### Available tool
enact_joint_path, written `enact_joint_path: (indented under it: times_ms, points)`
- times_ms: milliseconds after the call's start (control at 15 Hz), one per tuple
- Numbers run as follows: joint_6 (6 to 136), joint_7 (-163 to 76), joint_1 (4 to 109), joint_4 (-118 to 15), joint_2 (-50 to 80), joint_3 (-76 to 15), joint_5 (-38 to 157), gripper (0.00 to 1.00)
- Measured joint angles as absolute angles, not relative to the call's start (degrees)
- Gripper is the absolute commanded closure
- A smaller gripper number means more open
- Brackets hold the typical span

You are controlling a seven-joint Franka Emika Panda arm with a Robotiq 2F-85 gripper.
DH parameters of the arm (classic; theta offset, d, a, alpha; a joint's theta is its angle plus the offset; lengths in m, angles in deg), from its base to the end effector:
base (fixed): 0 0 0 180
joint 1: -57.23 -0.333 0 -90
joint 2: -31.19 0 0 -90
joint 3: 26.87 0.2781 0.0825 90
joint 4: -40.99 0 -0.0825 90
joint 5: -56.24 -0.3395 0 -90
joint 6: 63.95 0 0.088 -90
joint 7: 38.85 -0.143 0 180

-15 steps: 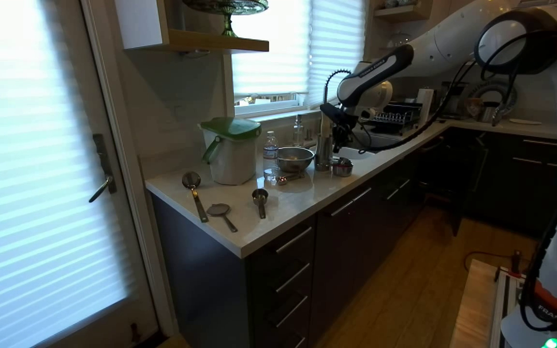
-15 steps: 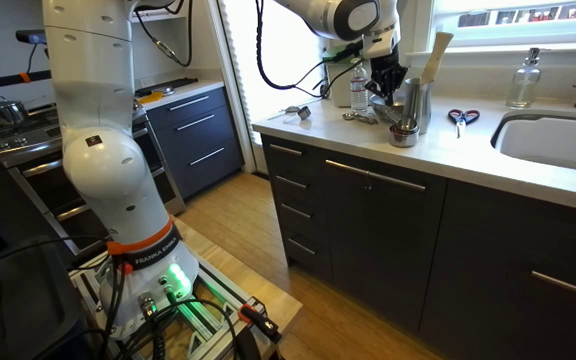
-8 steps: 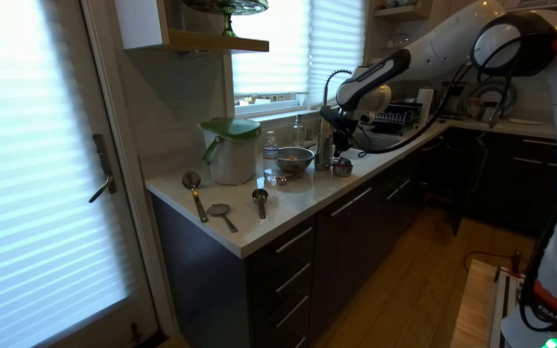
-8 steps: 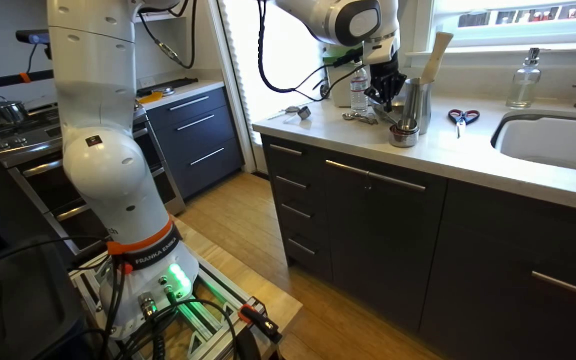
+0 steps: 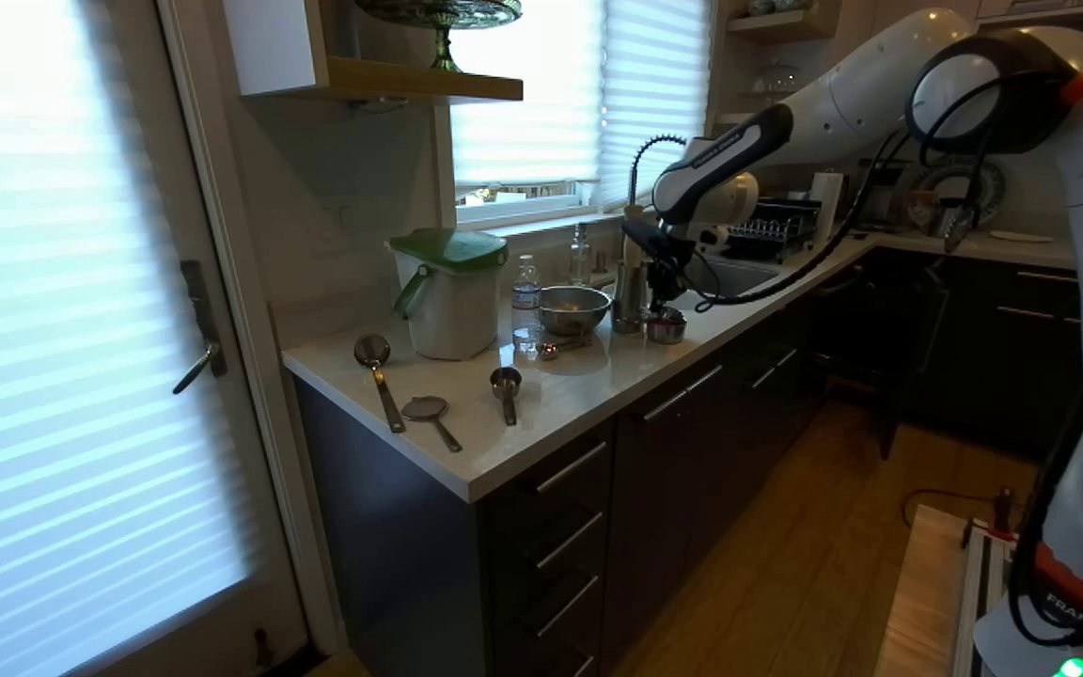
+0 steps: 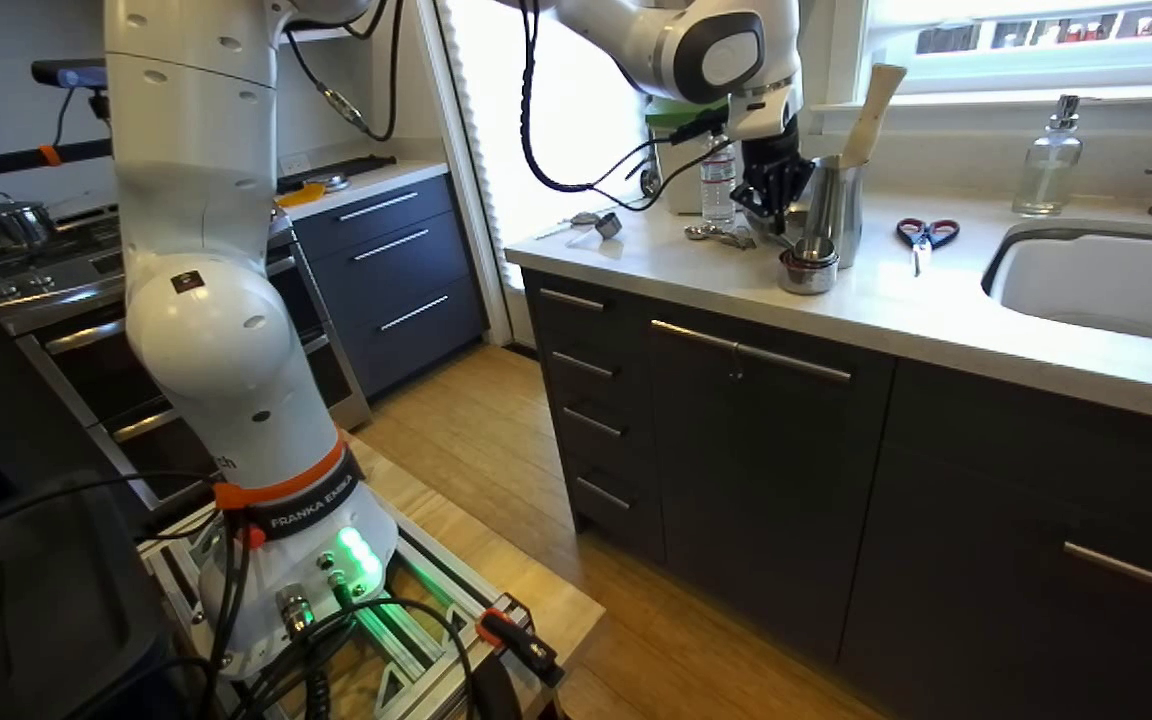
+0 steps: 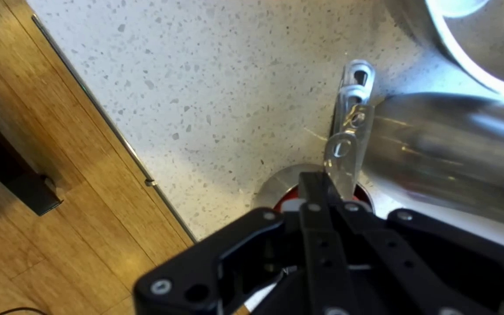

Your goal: Pick up the metallic cup near the tea strainer and put it in the metallic bowl near the cocktail shaker

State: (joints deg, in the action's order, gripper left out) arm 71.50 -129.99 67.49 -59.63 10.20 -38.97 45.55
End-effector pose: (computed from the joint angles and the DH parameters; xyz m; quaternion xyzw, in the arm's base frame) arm 0.5877 -0.2242 0.3423 -0.5043 0.8536 -0.0828 0.1012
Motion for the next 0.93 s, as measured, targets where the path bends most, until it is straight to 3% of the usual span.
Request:
enact_joint_path:
  times_ms: [933]
  points:
    - [76.2, -130.0, 67.5, -59.5, 8.8, -39.0, 44.9, 1.0]
